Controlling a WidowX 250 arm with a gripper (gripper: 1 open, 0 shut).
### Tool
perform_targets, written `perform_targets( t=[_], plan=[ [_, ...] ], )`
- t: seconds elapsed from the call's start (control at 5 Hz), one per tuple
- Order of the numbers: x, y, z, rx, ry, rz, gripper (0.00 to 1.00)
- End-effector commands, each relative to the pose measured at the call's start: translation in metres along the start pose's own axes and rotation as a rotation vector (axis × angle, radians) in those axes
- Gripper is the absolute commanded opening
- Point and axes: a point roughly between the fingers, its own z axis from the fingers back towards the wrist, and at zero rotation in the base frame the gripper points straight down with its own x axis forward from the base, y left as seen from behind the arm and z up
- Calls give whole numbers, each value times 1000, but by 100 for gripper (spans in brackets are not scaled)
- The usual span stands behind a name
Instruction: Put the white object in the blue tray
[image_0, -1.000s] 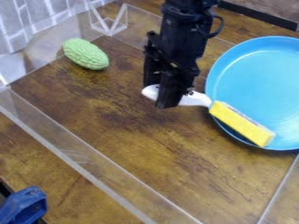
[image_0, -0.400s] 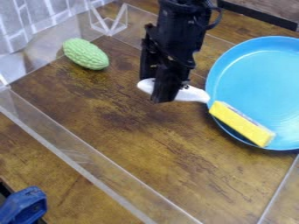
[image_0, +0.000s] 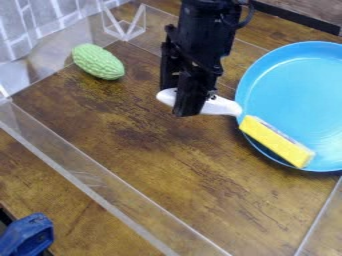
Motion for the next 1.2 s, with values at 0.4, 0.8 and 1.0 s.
perform_targets(
  t=[0.4,0.8,1.0],
  plan=[
    [-4,3,26,15,-104,-9,0],
    [-4,2,24,5,-126,-19,0],
    [-4,2,25,0,-137,-27,0]
  ],
)
